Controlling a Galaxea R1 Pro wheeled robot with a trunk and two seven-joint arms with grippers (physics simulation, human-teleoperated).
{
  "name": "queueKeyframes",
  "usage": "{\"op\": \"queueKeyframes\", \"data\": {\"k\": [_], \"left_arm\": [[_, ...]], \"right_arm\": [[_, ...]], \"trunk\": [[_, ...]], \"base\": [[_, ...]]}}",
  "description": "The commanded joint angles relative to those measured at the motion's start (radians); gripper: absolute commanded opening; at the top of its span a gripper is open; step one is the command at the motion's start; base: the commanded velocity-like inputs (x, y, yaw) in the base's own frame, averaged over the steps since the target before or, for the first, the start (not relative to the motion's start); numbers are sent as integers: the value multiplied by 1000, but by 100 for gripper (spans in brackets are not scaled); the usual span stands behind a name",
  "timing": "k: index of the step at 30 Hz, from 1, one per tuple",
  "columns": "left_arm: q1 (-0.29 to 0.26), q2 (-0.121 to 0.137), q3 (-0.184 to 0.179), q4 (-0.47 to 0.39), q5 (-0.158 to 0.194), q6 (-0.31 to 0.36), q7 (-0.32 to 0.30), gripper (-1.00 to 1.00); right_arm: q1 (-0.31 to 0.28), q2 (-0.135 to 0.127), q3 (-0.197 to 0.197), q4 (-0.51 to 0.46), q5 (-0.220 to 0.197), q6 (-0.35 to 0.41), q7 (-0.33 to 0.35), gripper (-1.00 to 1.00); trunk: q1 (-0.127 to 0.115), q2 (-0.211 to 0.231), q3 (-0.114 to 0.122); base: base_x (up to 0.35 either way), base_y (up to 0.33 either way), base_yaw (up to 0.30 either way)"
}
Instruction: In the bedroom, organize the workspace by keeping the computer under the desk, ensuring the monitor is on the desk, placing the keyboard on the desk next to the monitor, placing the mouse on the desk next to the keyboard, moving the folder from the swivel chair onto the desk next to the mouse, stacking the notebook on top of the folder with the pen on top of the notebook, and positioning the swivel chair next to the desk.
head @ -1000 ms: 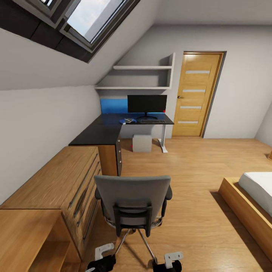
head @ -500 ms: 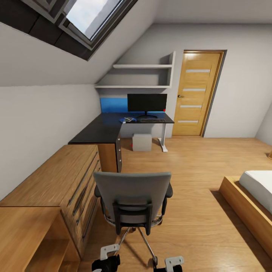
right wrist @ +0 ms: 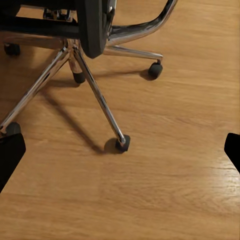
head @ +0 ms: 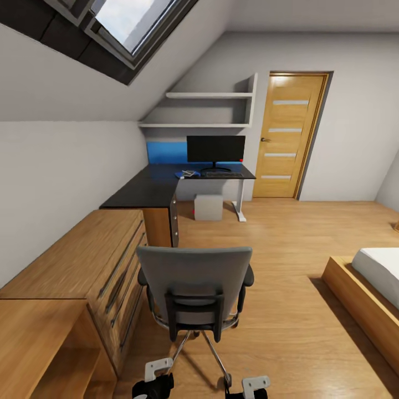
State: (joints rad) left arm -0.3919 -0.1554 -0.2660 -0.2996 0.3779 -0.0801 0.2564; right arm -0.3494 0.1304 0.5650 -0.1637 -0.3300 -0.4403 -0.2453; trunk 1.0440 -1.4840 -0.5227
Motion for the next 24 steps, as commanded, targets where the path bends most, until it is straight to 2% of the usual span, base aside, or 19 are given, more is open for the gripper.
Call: {"op": "queueKeyframes", "data": {"k": [1,24], "left_arm": [[-1,0,-9,0,9,-4,6,100],[-1,2,-7,5,10,-6,6,100]], "right_arm": [[-1,0,9,1,-7,-3,-5,100],[-1,0,9,0,-5,-5,-5,100]], "trunk": [[4,-8,-4],[92,-169,-76]], "base": [[0,0,0],[0,0,0]]}}
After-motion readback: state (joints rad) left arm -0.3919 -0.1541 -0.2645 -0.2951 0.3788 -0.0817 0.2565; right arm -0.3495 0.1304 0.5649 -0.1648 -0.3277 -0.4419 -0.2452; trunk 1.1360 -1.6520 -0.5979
